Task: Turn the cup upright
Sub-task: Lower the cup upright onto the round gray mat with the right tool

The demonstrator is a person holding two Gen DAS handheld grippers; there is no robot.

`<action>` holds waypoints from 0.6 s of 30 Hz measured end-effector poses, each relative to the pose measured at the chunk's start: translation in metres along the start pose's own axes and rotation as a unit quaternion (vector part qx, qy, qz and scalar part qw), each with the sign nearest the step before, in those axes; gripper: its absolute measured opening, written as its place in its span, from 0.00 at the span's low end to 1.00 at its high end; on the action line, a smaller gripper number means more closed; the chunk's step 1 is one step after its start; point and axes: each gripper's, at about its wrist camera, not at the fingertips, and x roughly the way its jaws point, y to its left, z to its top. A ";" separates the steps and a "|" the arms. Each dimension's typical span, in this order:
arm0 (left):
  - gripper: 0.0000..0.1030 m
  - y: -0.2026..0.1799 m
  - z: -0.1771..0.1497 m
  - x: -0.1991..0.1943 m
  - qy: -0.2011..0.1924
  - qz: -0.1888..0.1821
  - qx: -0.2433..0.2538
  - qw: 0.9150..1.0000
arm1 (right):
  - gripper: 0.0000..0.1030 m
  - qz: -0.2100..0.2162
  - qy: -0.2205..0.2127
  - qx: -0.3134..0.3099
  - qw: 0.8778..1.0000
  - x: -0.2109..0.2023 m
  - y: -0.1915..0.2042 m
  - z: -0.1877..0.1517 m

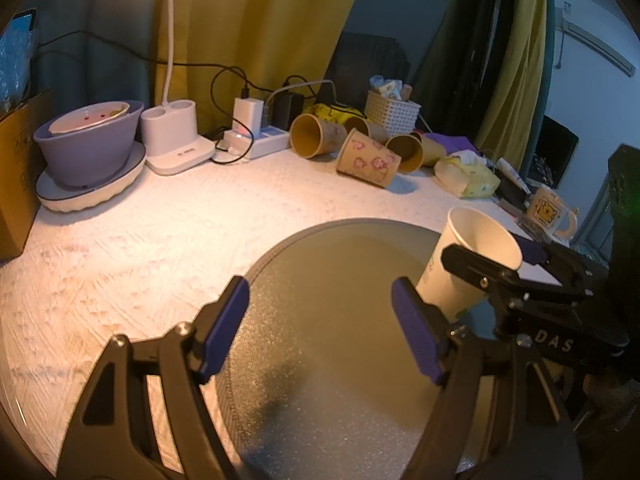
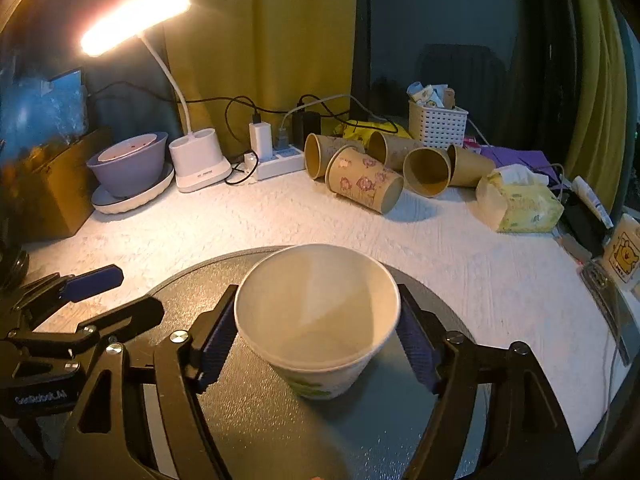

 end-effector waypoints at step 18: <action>0.73 -0.012 -0.002 -0.008 -0.019 -0.008 0.025 0.999 | 0.75 -0.015 0.002 0.020 1.000 -0.036 -0.011 -0.018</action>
